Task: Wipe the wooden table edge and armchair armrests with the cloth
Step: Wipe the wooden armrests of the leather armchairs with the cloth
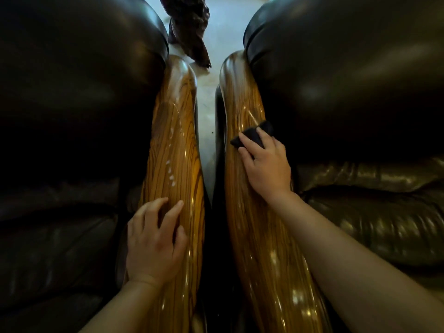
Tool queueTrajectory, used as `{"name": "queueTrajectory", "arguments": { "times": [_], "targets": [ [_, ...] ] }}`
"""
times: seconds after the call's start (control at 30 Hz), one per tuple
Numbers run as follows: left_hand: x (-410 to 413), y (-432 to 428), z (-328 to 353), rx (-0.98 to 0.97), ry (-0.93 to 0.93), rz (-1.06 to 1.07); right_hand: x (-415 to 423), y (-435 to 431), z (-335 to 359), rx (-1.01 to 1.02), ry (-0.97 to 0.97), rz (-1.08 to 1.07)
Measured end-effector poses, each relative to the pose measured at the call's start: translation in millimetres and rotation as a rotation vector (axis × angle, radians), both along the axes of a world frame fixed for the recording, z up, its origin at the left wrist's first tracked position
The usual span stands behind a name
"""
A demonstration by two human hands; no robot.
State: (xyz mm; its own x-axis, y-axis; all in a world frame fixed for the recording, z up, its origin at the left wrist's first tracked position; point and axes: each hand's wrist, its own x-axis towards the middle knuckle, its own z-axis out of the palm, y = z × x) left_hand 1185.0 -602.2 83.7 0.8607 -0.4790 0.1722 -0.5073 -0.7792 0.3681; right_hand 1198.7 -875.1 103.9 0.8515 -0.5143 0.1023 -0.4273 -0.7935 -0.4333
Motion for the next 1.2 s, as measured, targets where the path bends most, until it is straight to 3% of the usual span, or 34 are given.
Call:
{"name": "queueTrajectory", "arguments": {
  "times": [0.17, 0.33, 0.47, 0.53, 0.67, 0.8, 0.87, 1.0, 1.07, 1.2],
  "targets": [
    [-3.1, 2.1, 0.4, -0.023, -0.008, -0.006, -146.6, 40.4, -31.1, -0.076, 0.005, 0.078],
    [-3.0, 2.0, -2.4, -0.038, -0.03, -0.016, -265.6, 90.6, -65.8, -0.054, 0.063, 0.012],
    [-5.6, 3.6, -6.0, -0.029, -0.043, -0.023, -230.1, 92.2, -61.7, -0.162, 0.001, 0.294],
    [-4.7, 3.5, -6.1, -0.044, -0.032, -0.025, -184.6, 73.0, -51.3, -0.211, -0.046, 0.333],
    [-5.4, 9.7, -3.4, -0.071, 0.034, -0.041, -101.9, 38.4, -23.0, -0.16, -0.051, 0.061],
    [-12.8, 42.3, -13.9, 0.074, 0.056, -0.148, -95.5, 47.9, -21.9, -0.092, -0.027, -0.127],
    [-21.1, 58.2, -21.6, 0.114, 0.057, -0.195, -123.6, 72.6, -30.9, -0.15, -0.044, -0.05],
    [-32.4, 63.3, -33.6, 0.109, 0.041, -0.181, -162.9, 87.0, -38.4, -0.22, -0.101, 0.309],
    [-31.6, 62.6, -35.1, 0.091, 0.013, -0.188, -144.1, 75.8, -26.5, -0.178, -0.177, 0.261],
    [-30.8, 65.1, -35.8, 0.072, -0.003, -0.18, -71.4, 93.8, 7.2, 0.137, -0.334, 0.186]
  ]
}}
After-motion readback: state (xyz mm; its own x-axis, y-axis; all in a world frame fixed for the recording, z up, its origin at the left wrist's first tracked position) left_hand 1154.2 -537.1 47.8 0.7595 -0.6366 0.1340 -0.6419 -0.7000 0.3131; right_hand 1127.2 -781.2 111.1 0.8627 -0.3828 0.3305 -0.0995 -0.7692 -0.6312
